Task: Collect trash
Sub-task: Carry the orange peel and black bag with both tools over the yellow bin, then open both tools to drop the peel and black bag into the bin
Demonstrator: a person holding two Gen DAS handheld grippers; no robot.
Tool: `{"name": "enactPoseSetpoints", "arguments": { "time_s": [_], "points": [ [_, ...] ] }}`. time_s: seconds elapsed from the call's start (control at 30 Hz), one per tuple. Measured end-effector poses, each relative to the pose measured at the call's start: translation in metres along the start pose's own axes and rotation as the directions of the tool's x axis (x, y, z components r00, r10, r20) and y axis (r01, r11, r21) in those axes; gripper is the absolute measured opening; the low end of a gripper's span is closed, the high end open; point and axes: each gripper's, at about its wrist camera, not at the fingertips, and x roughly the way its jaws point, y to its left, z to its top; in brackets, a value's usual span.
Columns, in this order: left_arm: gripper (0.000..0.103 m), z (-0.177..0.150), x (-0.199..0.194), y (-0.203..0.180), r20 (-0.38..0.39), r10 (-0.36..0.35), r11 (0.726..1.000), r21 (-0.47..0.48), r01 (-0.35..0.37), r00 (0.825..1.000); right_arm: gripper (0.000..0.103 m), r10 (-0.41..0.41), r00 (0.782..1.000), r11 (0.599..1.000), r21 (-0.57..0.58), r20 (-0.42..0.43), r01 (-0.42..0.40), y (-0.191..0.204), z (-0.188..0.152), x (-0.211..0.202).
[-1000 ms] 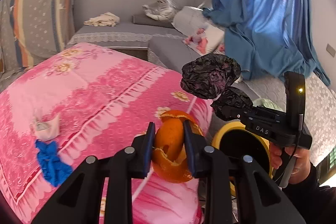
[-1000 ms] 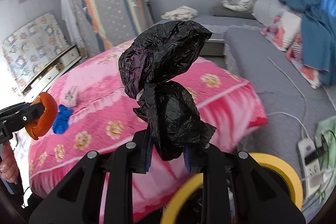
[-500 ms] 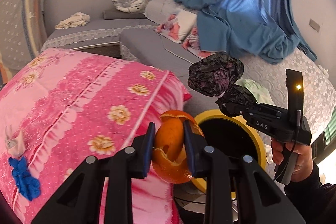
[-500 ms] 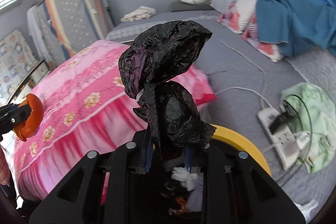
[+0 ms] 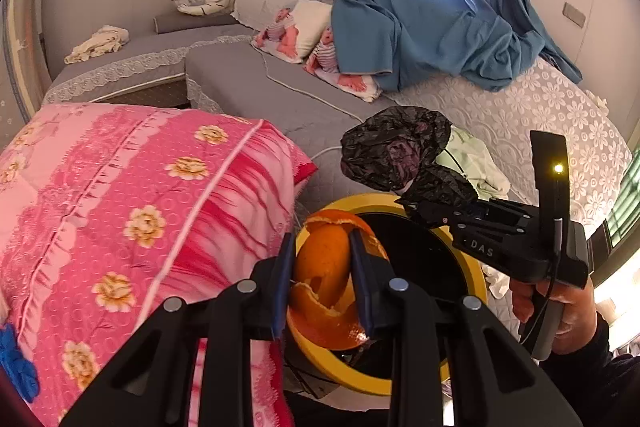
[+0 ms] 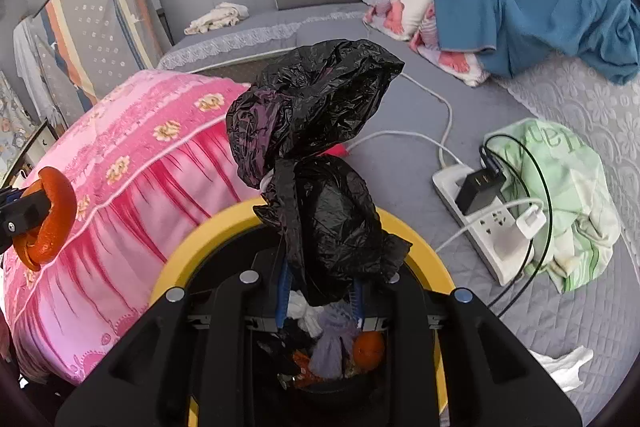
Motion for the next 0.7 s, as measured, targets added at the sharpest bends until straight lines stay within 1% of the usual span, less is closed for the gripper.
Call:
{"name": "enactPoseSetpoints", "arguments": {
  "time_s": [0.1, 0.2, 0.43, 0.6, 0.7],
  "points": [
    [0.025, -0.001, 0.015, -0.004, -0.024, -0.019, 1.0, 0.001, 0.019, 1.0, 0.022, -0.004, 1.0, 1.0, 0.007, -0.026, 0.004, -0.002, -0.005, 0.005],
    [0.025, -0.005, 0.034, -0.004, -0.068, -0.029, 1.0, -0.013, 0.029, 0.997, 0.022, -0.012, 0.999, 1.0, 0.005, -0.05, 0.012, -0.004, -0.009, 0.012],
    [0.026, -0.016, 0.071, -0.006, -0.159, -0.05, 0.998, -0.037, 0.045, 0.986, 0.023, -0.031, 0.995, 0.999, 0.012, -0.097, 0.032, -0.012, -0.018, 0.019],
    [0.026, -0.021, 0.081, -0.009, -0.184, -0.06, 0.998, -0.041, 0.054, 0.981, 0.024, -0.035, 0.993, 0.999, 0.013, -0.116, 0.036, -0.015, -0.022, 0.021],
    [0.03, -0.022, 0.083, -0.008, -0.19, -0.076, 0.996, -0.053, 0.067, 0.979, 0.03, -0.034, 0.992, 0.999, 0.019, -0.12, 0.036, -0.018, -0.024, 0.021]
  ]
}}
